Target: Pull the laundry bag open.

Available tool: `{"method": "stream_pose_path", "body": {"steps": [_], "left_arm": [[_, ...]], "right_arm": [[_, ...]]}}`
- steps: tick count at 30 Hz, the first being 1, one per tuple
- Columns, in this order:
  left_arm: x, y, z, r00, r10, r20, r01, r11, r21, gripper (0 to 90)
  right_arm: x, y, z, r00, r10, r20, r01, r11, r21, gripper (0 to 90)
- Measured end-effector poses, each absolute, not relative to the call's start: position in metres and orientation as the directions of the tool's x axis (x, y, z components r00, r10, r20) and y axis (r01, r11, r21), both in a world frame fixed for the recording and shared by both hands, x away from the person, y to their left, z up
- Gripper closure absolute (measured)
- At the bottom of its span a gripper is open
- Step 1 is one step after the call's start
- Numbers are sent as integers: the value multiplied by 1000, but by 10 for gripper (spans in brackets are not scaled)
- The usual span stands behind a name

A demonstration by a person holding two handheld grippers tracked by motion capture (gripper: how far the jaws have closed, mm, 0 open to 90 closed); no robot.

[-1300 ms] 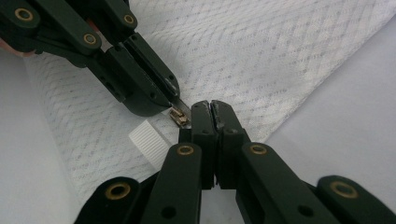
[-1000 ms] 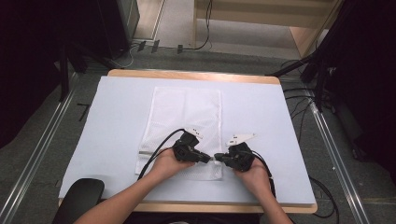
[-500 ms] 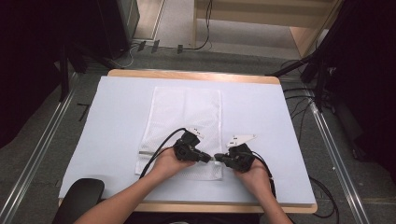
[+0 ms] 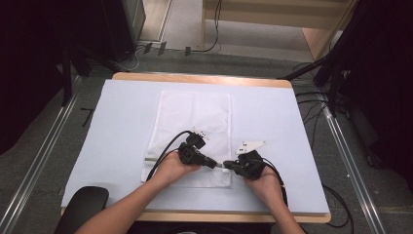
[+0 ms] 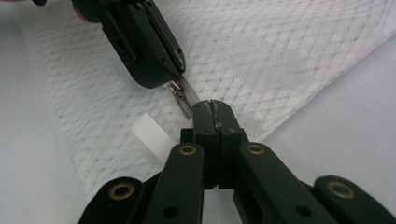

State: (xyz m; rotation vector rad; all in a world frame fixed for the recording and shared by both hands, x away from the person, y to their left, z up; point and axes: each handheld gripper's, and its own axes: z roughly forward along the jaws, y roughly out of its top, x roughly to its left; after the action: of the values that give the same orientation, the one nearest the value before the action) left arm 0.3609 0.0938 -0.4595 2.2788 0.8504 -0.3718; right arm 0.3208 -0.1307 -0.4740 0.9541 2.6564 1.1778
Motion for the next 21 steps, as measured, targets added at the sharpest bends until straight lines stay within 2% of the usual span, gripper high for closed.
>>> {"method": "stream_pose_path", "body": {"steps": [21], "left_arm": [[365,116,-447,744,483,-462,667,-575,473,880]], "right_arm": [[323,-129,-473,-810,561,172,507,522,686,900]]}}
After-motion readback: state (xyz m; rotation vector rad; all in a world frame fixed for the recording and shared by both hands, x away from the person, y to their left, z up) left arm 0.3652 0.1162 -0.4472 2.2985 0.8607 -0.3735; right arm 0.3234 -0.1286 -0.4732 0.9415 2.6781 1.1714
